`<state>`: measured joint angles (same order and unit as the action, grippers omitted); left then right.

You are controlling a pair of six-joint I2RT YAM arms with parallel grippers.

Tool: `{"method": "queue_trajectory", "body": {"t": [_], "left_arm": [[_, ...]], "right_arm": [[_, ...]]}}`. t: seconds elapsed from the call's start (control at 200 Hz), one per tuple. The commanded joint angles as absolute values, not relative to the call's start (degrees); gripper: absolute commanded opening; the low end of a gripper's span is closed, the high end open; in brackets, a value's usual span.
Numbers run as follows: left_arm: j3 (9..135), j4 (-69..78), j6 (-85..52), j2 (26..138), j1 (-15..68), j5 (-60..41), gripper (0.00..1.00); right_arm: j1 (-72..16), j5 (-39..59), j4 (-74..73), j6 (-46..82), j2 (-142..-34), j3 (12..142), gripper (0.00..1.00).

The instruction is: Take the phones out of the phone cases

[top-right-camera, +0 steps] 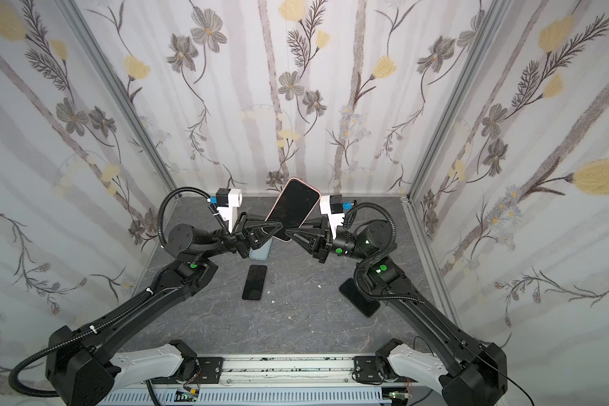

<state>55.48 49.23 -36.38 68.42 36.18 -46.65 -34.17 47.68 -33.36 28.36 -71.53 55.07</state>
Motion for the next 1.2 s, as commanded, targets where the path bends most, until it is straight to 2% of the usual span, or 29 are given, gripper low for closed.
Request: {"method": "queue_trajectory", "body": {"t": [0.0, 0.225, 0.335, 0.495, 0.575, 0.614, 0.734, 0.874, 1.199], "left_arm": [[55.57, 52.41, -36.3, 68.47, 36.4, -48.11, 0.0], [54.94, 52.34, -35.34, 67.94, 36.47, -47.31, 0.0], [54.52, 52.3, -33.96, 67.61, 36.39, -46.99, 0.0], [50.64, 51.92, -26.46, 63.06, 36.42, -41.91, 0.47], [47.87, 51.48, -21.27, 59.82, 36.34, -36.77, 0.59], [47.01, 50.45, -18.13, 58.5, 36.41, -34.53, 0.62], [49.68, 40.95, -7.73, 56.87, 36.4, -30.21, 0.63], [53.94, 32.62, 0.93, 56.95, 36.52, -26.08, 0.62], [61.13, 26.21, 8.76, 59.88, 38.02, -24.92, 0.62]], "right_arm": [[-34.48, 47.77, -32.43, 27.51, -71.67, 55.42, 0.2], [-34.48, 47.04, -32.55, 26.74, -70.58, 55.46, 0.0], [-34.48, 46.4, -31.64, 25.59, -69.78, 55.55, 0.0], [-33.73, 42.91, -21.65, 17.68, -67.31, 57.64, 0.0], [-33.17, 39.87, -16.52, 12.81, -65.97, 59.08, 0.0], [-32.95, 38.18, -14.14, 10.31, -65.34, 59.66, 0.0], [-32.54, 32.77, -4.67, 1.87, -64.86, 62.94, 0.0], [-31.78, 25.45, -1.4, -3.32, -63.98, 63.06, 0.0], [-29.79, 23.98, 2.86, -3.09, -65.54, 63.2, 0.0]]}}
